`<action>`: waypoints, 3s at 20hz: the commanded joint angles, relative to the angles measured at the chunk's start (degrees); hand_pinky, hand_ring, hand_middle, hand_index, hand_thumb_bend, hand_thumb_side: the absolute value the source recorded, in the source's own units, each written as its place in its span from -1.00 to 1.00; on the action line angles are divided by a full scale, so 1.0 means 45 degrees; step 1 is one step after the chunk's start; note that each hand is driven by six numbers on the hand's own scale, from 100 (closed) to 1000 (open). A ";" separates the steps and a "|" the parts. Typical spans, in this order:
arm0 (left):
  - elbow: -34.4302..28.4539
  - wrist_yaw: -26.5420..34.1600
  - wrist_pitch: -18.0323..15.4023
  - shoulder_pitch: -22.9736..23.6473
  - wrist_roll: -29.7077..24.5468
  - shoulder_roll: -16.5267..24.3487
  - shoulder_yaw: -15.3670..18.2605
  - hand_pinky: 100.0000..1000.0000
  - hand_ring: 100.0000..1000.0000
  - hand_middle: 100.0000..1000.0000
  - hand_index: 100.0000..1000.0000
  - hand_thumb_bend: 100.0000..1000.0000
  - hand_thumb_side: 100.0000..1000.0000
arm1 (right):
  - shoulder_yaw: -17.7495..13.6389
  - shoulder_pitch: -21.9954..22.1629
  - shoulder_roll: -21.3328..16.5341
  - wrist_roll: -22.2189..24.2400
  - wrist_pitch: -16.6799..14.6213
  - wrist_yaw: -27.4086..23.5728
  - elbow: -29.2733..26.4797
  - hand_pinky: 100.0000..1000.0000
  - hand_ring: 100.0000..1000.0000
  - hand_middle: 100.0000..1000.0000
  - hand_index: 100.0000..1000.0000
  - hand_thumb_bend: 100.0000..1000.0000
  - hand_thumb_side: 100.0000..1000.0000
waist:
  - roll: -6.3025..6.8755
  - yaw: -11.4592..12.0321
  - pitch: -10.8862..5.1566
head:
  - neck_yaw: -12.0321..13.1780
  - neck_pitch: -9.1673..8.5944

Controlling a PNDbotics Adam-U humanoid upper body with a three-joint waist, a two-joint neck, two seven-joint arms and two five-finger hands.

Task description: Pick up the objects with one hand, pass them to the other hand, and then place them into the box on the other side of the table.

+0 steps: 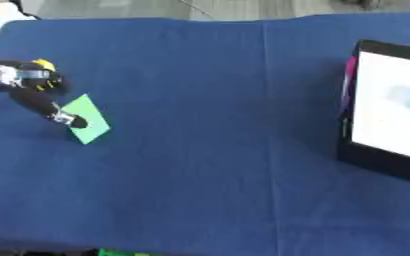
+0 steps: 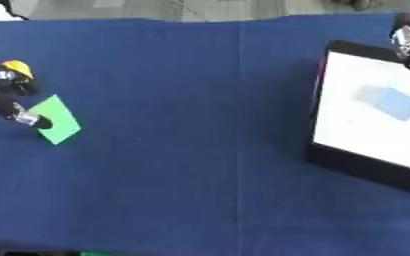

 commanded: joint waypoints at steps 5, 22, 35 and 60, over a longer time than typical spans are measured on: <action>0.0594 -0.0796 0.0130 -0.0389 0.0283 -0.0263 -0.0156 0.86 0.80 0.56 0.69 0.24 -0.16 | -0.0091 -0.0068 -0.0186 -0.0016 0.0079 -0.0047 -0.0263 0.88 1.00 0.87 0.94 -1.00 -0.11 | 0.0008 -0.0054 -0.0363 | 0.0096 0.0063; 0.1169 -0.1697 -0.0502 -0.0580 0.0426 -0.0678 -0.0385 0.80 0.78 0.52 0.47 -0.05 -0.46 | -0.0075 -0.0016 -0.0147 -0.0064 0.0241 -0.0070 -0.0263 0.89 1.00 0.86 0.94 -1.00 -0.04 | 0.0059 -0.0094 -0.0368 | 0.0232 0.0092; 0.0467 -0.1528 -0.0096 -0.0430 0.0709 -0.0541 -0.0209 0.69 0.58 0.36 0.15 -0.70 -0.73 | -0.0097 0.0017 -0.0159 -0.0039 0.0202 -0.0122 -0.0263 0.90 1.00 0.87 0.94 -1.00 -0.03 | 0.0025 -0.0067 -0.0401 | 0.0256 0.0134; -0.5929 0.1484 -0.0280 0.1375 0.7799 -0.1593 0.0618 0.54 0.21 0.16 0.16 -1.00 -0.69 | 0.2434 -0.3280 -0.0431 0.4449 -0.2946 0.1141 -0.0263 0.84 1.00 0.86 0.89 -1.00 -0.61 | -0.0449 0.0232 -0.0556 | -0.0466 0.0130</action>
